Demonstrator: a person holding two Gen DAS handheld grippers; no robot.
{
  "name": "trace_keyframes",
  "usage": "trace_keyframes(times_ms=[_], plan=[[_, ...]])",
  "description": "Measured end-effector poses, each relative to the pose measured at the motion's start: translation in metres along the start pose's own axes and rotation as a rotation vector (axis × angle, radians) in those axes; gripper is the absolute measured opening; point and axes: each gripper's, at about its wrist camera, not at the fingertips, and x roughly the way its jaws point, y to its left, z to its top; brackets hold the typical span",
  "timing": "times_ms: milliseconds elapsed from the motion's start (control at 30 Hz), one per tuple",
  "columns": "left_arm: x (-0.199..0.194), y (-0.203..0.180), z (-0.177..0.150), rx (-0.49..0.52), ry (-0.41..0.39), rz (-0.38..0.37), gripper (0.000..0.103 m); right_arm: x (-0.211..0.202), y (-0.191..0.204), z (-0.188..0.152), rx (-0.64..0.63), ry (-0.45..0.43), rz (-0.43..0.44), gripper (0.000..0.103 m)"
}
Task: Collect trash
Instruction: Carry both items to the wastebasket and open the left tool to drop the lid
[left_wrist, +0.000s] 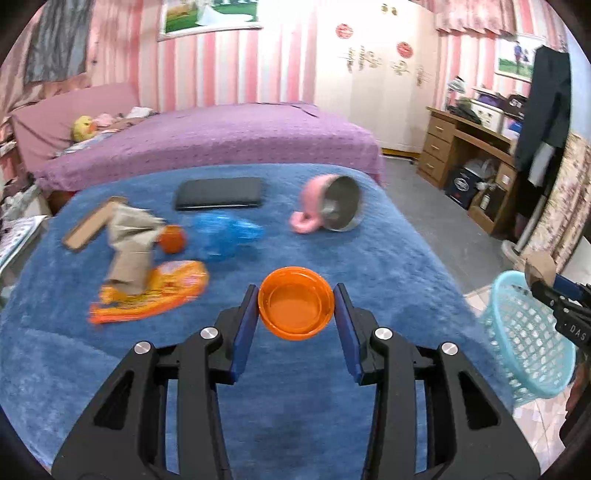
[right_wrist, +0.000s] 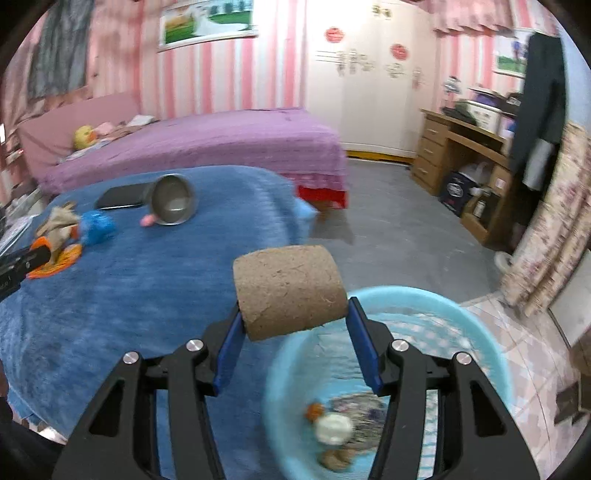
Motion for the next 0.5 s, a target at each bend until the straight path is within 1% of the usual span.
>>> trace_keyframes(times_ms=[200,333,500], plan=[[0.018,-0.068,-0.005,0.05,0.024,-0.083,0.04,-0.001,-0.061,-0.015,0.047,0.014,-0.093,0.054],[0.025,-0.117,-0.008,0.083,0.039,-0.139,0.04,0.001,-0.089,-0.024,0.074,0.03,-0.129,0.054],[0.024,-0.174,-0.015,0.144,0.049,-0.206,0.04,-0.003,-0.117,-0.034,0.09,0.03,-0.172,0.054]])
